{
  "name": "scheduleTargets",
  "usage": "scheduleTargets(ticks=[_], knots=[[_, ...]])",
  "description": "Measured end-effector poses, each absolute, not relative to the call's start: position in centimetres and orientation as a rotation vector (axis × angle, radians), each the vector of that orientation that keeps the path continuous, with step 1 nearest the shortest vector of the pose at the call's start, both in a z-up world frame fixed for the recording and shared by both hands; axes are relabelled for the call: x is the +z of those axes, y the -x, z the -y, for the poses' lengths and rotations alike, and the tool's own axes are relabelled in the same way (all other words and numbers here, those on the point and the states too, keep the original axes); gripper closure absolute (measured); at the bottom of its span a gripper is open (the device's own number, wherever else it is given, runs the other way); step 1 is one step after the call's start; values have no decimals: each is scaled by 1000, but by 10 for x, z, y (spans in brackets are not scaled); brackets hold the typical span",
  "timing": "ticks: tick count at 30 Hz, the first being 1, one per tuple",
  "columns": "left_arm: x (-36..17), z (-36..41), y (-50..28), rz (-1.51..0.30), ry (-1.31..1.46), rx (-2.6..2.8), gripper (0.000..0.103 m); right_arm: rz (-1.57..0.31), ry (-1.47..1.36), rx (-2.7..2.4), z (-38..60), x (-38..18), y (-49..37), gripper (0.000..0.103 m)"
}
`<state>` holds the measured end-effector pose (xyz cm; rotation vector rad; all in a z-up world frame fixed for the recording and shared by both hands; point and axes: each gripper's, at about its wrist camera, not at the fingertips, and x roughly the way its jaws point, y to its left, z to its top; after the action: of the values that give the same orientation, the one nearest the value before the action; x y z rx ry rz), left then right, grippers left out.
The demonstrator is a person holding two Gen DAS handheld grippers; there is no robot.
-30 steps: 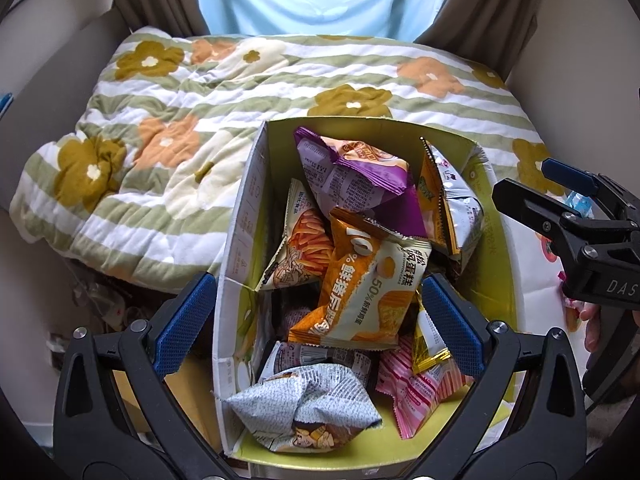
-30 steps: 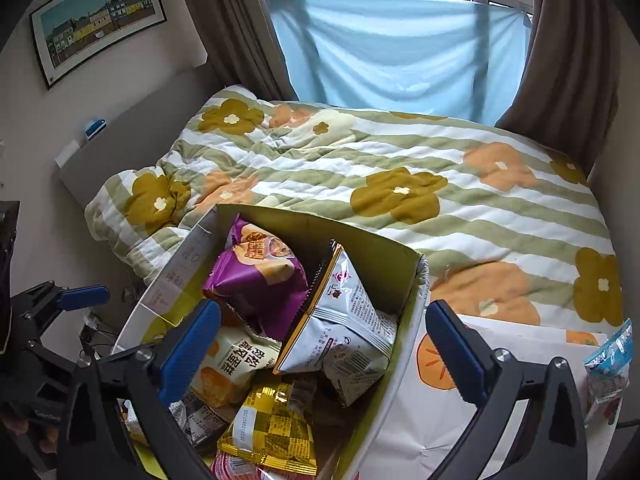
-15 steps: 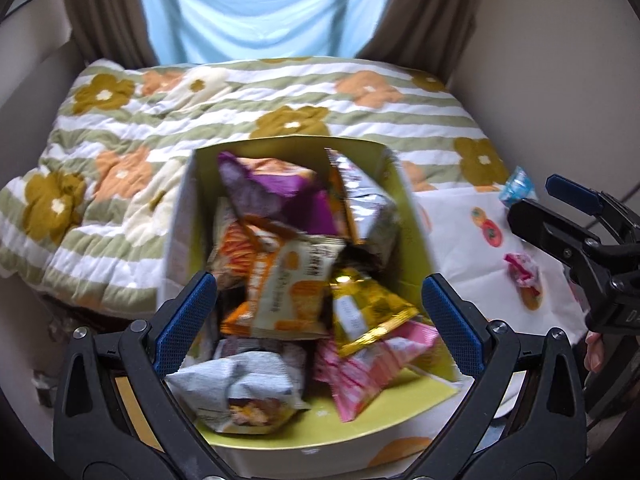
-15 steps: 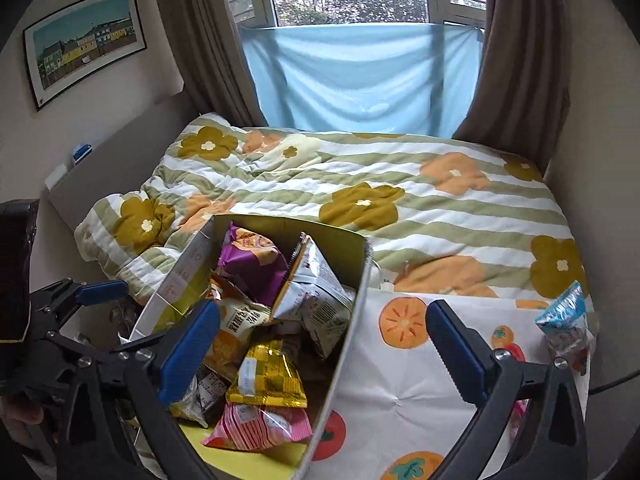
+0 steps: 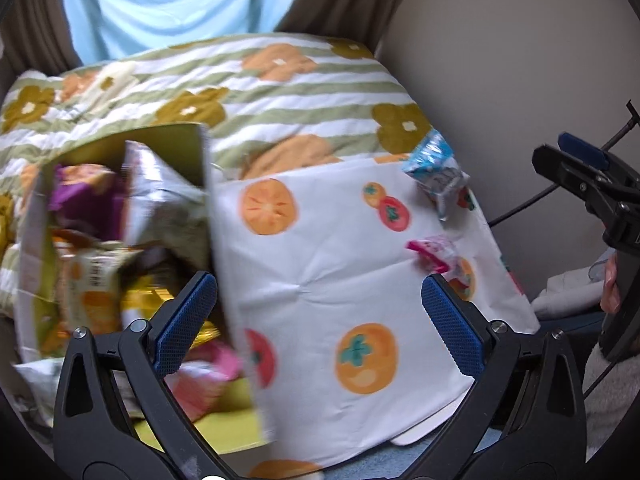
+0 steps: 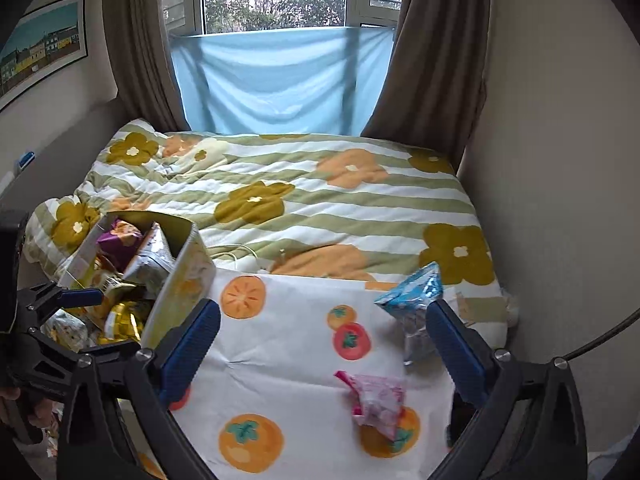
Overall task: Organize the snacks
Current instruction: 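Move both tools to the last two snacks on the sheet, then grasp the pink-white packet with the left tool while the right tool grasps the blue bag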
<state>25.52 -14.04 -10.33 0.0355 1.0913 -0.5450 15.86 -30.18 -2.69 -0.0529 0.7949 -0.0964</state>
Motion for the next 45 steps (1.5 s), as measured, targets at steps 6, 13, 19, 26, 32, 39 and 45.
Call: scheduleTargets(ticks=[6, 13, 19, 26, 32, 39, 45], knots=[[-150, 234, -255, -1185, -47, -587, 1, -849, 123, -43, 367, -51, -175, 1], [-204, 318, -251, -1267, -51, -579, 1, -953, 20, 39, 425, -103, -206, 1], [-241, 353, -254, -1318, -24, -550, 1, -1006, 53, 92, 451, -144, -233, 1], [-269, 368, -260, -1354, -14, -532, 5, -1040, 47, 131, 468, -179, -254, 1], [-282, 380, -259, -1392, -33, -523, 24, -1050, 84, 159, 470, -194, -261, 1], [-279, 386, -258, -1357, -102, -515, 45, -1052, 163, 187, 465, -209, -271, 1], [-274, 374, -263, -1343, -80, -508, 56, -1065, 196, 203, 462, -217, -278, 10]])
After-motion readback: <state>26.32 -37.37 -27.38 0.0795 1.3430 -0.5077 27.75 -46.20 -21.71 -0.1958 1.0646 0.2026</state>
